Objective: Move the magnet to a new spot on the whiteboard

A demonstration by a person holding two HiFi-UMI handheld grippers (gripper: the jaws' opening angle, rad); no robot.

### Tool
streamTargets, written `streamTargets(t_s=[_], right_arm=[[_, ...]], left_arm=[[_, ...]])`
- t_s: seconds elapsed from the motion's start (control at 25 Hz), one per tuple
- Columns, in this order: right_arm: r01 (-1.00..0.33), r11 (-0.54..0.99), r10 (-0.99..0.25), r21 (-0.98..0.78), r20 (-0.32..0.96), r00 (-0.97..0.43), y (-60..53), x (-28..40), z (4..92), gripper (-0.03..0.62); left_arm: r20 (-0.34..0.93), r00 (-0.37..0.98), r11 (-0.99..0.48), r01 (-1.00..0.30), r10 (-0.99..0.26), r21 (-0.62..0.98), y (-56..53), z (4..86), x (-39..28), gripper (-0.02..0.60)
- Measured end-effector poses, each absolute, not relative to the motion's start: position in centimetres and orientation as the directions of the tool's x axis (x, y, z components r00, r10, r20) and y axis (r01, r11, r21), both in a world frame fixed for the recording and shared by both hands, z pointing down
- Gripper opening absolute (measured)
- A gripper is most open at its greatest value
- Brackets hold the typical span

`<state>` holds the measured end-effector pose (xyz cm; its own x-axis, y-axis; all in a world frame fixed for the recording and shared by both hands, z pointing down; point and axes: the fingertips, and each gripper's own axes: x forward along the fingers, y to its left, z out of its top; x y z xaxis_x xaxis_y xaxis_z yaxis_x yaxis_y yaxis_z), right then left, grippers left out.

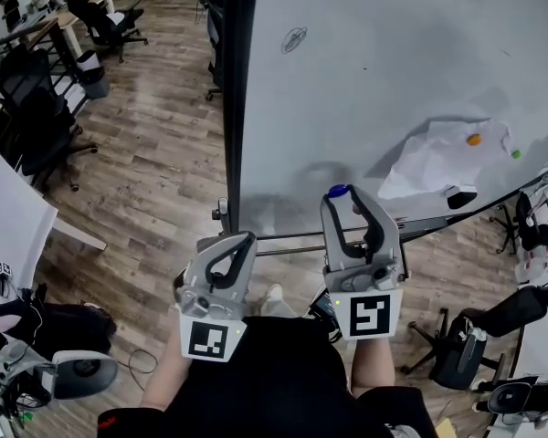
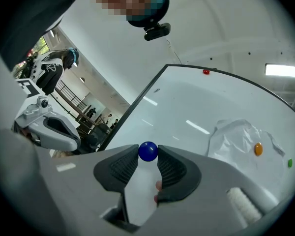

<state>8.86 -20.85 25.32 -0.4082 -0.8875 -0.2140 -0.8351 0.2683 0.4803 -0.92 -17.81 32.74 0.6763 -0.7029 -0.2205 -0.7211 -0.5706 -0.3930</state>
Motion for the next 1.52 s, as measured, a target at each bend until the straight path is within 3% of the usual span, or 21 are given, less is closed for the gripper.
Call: streamTargets(t_s=[1.52], right_arm=[[-0.821,0.269,-0.868,0.504,-0.242,-0.433,-25.3,8.2,24.7,0.126]], left_arm=[[-0.212,0.598,-0.489,-0.775,-0.773,-0.401,-20.9,33.3,-2.3,0.002]])
